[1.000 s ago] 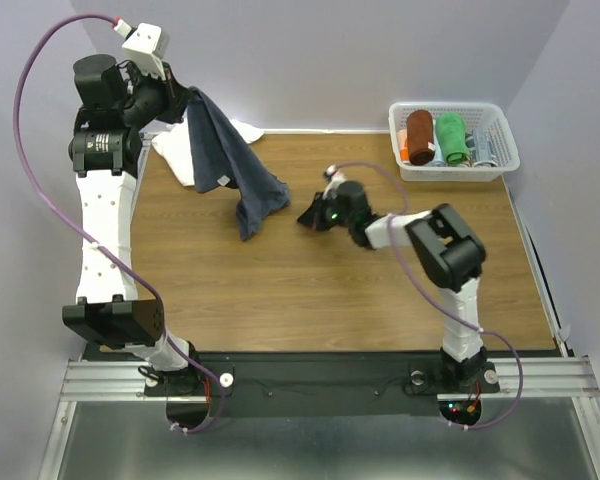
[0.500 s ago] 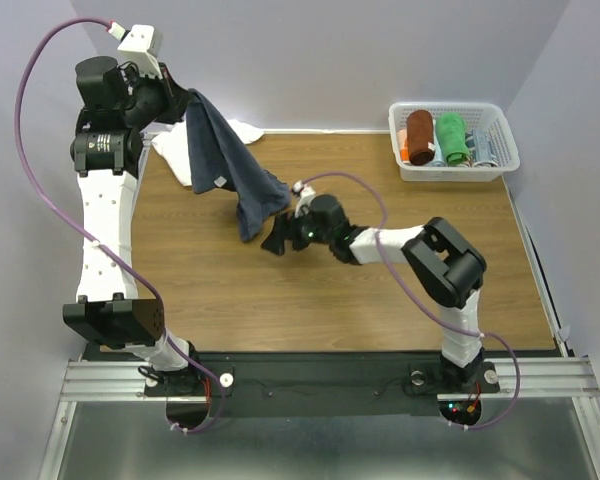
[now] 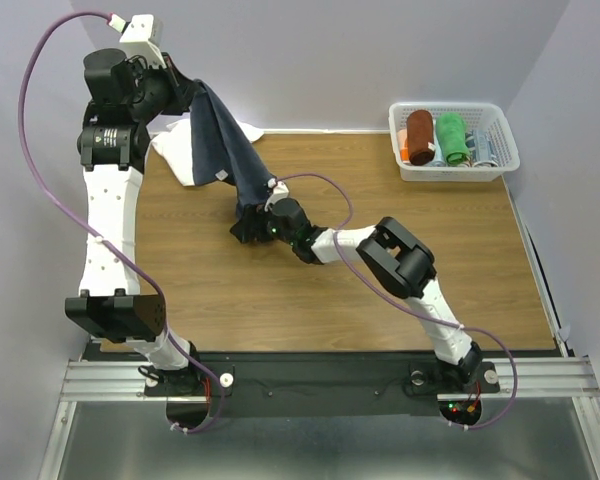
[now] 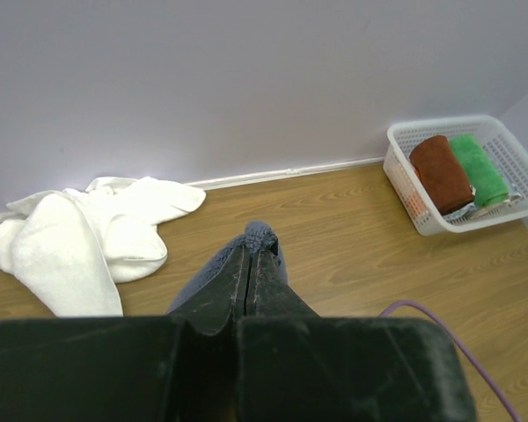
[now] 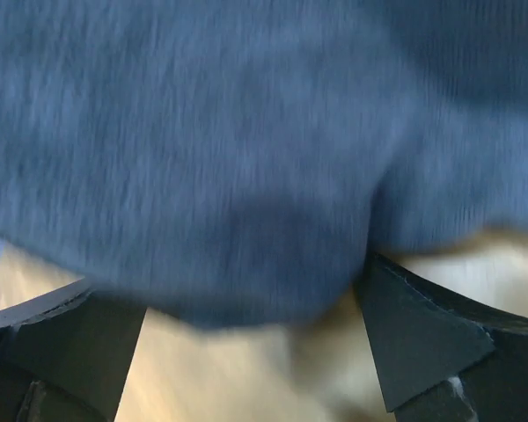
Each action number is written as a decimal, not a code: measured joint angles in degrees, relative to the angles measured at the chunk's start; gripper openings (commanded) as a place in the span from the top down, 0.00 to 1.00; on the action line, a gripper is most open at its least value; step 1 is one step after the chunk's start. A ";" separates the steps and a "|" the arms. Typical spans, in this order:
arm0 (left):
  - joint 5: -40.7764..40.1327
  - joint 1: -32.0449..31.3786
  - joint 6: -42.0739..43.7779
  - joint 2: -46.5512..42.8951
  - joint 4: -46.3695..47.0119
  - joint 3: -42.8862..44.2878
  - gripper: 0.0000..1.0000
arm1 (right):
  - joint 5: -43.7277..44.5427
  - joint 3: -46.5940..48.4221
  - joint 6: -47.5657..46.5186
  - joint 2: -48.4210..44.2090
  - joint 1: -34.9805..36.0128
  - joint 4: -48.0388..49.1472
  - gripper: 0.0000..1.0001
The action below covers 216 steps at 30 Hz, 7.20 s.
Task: Roll the towels
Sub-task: Flatten the towel
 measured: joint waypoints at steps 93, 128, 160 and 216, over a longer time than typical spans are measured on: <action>5.44 12.07 51.63 2.89 -4.79 -48.17 0.55 | -28.41 -2.80 -47.45 -21.14 -45.13 -73.37 0.46; -0.37 11.65 40.41 15.85 5.20 -47.69 1.00 | -22.84 -7.21 -51.19 -37.13 -51.91 -76.32 0.99; -2.23 -4.94 31.47 31.41 10.64 -26.86 0.53 | -12.26 -30.60 -69.94 -45.05 -51.89 -87.30 0.99; -7.30 -2.21 29.57 24.00 5.22 -33.14 0.33 | -14.03 -32.70 -69.92 -44.98 -51.89 -86.82 0.99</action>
